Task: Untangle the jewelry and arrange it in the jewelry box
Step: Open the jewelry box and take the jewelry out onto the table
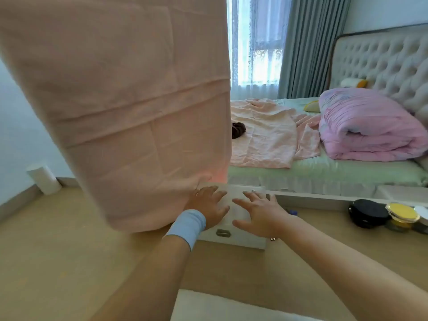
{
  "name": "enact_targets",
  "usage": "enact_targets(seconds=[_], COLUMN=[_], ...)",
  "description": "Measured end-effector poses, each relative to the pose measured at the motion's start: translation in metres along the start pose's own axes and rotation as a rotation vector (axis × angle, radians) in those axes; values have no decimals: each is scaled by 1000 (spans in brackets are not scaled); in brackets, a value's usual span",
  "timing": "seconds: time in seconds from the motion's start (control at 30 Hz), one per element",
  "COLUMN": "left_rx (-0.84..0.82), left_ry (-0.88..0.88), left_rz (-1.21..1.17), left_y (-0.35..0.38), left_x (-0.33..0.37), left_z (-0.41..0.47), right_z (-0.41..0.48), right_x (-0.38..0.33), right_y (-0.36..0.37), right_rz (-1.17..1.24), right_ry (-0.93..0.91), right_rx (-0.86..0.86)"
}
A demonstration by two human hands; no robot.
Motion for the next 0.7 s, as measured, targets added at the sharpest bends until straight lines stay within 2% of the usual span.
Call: enact_targets(seconds=[0.23, 0.5, 0.57, 0.63, 0.7], left_rx=[-43, -18, 94, 353, 594], left_ry=[-63, -72, -64, -77, -168], left_rz=[-7, 10, -39, -150, -306], left_y=[41, 42, 42, 47, 58], left_x=[-15, -5, 1, 9, 19], left_z=[-29, -73, -89, -104, -122], right_z=[-17, -50, -57, -59, -61], right_x=[-13, -31, -36, -40, -44], right_y=[43, 64, 62, 58, 56], right_rz=[99, 125, 88, 53, 37], right_ry=[25, 48, 65, 80, 86], right_rx=[47, 140, 129, 127, 139])
Point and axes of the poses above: each hand's wrist, its own z-axis towards the middle knuckle, its own y-axis out of the palm, x = y × z, the point moved 1 cm from there along z, towards the middle knuckle, and after that the axes turned 3 degrees about -z, right-handed, at the moved point
